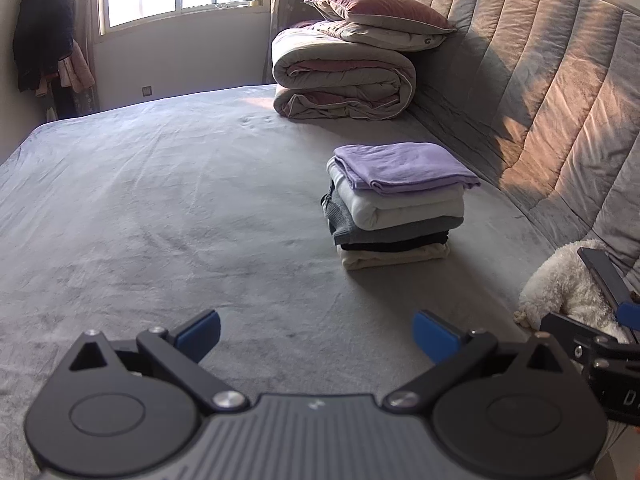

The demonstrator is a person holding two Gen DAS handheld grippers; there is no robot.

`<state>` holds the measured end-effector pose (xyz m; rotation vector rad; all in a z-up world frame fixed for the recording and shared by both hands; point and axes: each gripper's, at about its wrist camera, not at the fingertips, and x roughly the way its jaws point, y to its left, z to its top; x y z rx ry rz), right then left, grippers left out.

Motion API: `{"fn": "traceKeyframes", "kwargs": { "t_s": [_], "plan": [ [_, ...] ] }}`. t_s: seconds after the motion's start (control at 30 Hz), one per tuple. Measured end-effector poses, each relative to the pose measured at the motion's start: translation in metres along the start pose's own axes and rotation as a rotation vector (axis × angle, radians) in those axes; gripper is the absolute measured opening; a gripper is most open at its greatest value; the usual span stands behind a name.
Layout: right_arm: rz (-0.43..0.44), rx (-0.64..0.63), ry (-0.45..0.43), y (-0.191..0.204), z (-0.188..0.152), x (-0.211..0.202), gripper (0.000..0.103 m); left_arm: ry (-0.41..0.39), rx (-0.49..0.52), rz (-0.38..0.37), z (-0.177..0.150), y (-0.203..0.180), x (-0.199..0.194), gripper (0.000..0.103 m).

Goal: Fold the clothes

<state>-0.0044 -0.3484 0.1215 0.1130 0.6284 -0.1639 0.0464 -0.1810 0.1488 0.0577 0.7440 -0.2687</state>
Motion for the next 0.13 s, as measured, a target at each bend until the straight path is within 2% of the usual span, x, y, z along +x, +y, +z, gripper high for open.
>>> {"fn": "traceKeyframes", "kwargs": {
  "t_s": [0.13],
  "plan": [
    [0.0, -0.008, -0.007, 0.0069, -0.0025, -0.0061, 0.103, -0.015, -0.012, 0.0, -0.0055, 0.0062, -0.0096, 0.102]
  ]
}}
